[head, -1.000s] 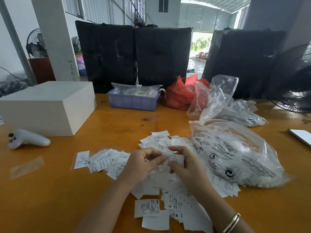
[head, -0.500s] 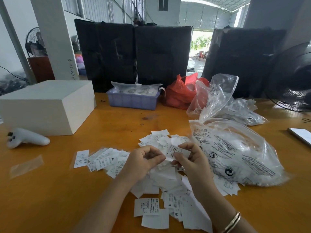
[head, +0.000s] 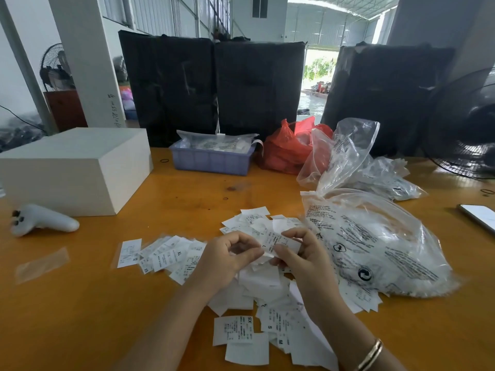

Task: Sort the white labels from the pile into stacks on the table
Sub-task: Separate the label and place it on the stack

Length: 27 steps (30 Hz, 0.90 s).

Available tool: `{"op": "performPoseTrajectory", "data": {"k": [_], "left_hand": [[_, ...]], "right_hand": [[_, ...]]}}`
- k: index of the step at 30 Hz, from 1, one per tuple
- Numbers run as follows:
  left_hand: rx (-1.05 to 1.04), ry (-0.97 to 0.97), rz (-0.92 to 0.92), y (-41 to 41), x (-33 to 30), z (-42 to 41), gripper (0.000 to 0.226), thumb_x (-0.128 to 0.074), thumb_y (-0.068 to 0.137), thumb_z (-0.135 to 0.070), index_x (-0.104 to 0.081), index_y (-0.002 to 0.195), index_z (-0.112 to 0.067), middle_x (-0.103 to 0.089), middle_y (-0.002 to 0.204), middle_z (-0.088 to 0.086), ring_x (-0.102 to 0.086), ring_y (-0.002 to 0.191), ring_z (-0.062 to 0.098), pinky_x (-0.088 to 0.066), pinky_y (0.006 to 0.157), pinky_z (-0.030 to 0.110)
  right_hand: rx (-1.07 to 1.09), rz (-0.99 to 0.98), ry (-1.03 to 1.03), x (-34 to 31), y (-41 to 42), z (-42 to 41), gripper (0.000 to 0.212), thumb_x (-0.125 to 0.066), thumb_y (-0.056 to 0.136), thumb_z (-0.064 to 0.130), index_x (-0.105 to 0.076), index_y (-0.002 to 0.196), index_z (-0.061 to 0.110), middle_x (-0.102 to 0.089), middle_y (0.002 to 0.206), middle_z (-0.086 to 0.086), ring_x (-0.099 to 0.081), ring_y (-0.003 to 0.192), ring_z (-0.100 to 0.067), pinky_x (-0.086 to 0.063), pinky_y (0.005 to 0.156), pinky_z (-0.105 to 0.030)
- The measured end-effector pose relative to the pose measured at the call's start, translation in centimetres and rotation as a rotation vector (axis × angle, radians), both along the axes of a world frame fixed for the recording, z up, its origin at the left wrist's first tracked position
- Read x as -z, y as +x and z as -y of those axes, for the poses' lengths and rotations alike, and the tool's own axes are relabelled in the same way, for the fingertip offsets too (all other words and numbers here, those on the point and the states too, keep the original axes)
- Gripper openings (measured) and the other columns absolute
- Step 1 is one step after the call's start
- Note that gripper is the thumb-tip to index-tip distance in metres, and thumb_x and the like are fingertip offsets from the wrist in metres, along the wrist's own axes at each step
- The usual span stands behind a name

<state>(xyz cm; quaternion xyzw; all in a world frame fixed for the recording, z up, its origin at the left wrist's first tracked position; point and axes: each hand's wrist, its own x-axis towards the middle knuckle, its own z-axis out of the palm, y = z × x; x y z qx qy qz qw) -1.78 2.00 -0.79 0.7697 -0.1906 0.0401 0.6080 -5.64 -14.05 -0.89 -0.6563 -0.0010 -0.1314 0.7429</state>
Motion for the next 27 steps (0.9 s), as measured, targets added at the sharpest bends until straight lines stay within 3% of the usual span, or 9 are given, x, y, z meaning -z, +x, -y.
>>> {"op": "performPoseTrajectory", "data": {"k": [10,12,14,16,21,25,27], "left_hand": [[0.016,-0.014,-0.038,-0.07,-0.03,0.05,0.006,-0.075,0.074,-0.029,-0.069,0.078,-0.028,-0.072,0.073,-0.017,-0.065,0.069,-0.003,-0.048,0.065,0.008],[0.028,-0.034,-0.048,-0.19,-0.16,-0.02,0.008,-0.073,0.074,-0.032,-0.070,0.080,-0.026,-0.073,0.075,-0.014,-0.067,0.070,-0.001,-0.048,0.063,0.008],[0.043,-0.059,-0.062,-0.29,-0.31,-0.09,0.010,-0.071,0.077,-0.031,-0.072,0.082,-0.022,-0.074,0.076,-0.010,-0.068,0.071,0.001,-0.048,0.063,0.008],[0.052,-0.077,-0.072,-0.41,-0.46,-0.05,0.017,-0.069,0.076,-0.035,-0.072,0.082,-0.020,-0.074,0.075,-0.008,-0.068,0.070,0.002,-0.049,0.063,0.009],[0.055,-0.076,-0.082,-0.37,-0.33,-0.05,0.020,-0.071,0.071,-0.039,-0.072,0.085,-0.024,-0.075,0.080,-0.008,-0.070,0.077,0.005,-0.051,0.068,0.013],[0.048,-0.054,-0.093,-0.25,-0.09,0.08,0.005,-0.074,0.079,-0.022,-0.071,0.083,-0.024,-0.075,0.079,-0.010,-0.070,0.075,0.003,-0.050,0.066,0.011],[0.009,-0.064,-0.078,-0.19,-0.07,0.10,0.005,-0.074,0.080,-0.020,-0.071,0.081,-0.024,-0.074,0.076,-0.011,-0.069,0.072,0.002,-0.049,0.064,0.011]], "right_hand": [[-0.064,0.059,-0.416,-0.26,-0.38,-0.15,0.022,-0.061,0.090,0.008,-0.065,0.087,0.030,-0.068,0.071,0.014,-0.065,0.064,-0.004,-0.047,0.057,-0.014],[-0.083,0.051,-0.415,-0.34,-0.40,-0.02,0.027,-0.057,0.092,0.007,-0.068,0.087,0.031,-0.067,0.071,0.013,-0.064,0.066,-0.005,-0.049,0.061,-0.019],[-0.075,0.017,-0.372,-0.44,-0.32,0.27,0.026,-0.054,0.093,0.006,-0.070,0.087,0.026,-0.066,0.067,0.005,-0.061,0.065,-0.014,-0.050,0.066,-0.033],[-0.071,0.007,-0.391,-0.43,-0.20,0.56,0.024,-0.054,0.092,0.006,-0.070,0.087,0.024,-0.064,0.061,0.001,-0.057,0.063,-0.019,-0.046,0.063,-0.037],[-0.102,-0.001,-0.557,-0.23,-0.11,0.23,0.024,-0.060,0.091,0.015,-0.062,0.098,0.038,-0.064,0.061,0.014,-0.055,0.053,0.002,-0.041,0.049,-0.013],[-0.050,0.031,-0.400,0.00,0.00,-0.08,0.032,-0.069,0.085,0.016,-0.052,0.104,0.035,-0.065,0.069,-0.002,-0.066,0.064,-0.009,-0.052,0.060,-0.023],[-0.040,0.021,-0.287,-0.17,0.04,0.01,0.027,-0.069,0.085,0.013,-0.055,0.104,0.027,-0.069,0.073,-0.005,-0.069,0.068,-0.014,-0.052,0.060,-0.022]]}}
